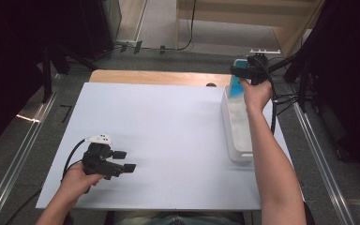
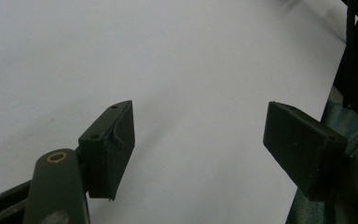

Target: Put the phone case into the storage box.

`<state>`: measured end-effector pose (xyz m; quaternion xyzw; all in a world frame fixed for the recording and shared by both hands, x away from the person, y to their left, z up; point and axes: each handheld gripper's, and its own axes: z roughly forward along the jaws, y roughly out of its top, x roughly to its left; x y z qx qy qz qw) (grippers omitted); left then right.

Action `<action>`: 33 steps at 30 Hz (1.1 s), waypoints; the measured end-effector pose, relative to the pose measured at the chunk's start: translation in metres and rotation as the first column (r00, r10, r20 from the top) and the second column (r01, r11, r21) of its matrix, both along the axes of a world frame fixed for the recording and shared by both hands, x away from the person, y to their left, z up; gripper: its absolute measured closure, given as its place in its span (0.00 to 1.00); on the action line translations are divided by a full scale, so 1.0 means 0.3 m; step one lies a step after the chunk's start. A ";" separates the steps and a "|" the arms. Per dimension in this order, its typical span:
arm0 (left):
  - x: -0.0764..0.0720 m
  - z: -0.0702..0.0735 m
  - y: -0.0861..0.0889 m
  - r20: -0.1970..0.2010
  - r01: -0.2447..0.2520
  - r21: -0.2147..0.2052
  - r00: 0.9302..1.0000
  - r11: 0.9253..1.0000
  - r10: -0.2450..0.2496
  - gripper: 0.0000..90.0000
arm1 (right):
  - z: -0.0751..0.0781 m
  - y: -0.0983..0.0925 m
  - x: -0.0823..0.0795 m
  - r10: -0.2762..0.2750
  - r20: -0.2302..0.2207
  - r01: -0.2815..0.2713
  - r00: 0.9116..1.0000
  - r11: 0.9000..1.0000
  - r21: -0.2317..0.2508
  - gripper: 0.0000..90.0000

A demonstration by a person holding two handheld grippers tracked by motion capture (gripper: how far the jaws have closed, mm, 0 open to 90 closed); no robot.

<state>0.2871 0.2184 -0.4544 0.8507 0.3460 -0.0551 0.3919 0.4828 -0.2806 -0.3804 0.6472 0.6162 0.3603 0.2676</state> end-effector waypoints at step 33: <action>0.003 -0.003 -0.002 -0.009 0.010 0.011 1.000 1.000 -0.010 0.27 | -0.104 -0.011 -0.006 -0.002 -0.047 0.002 0.999 1.000 -0.003 0.16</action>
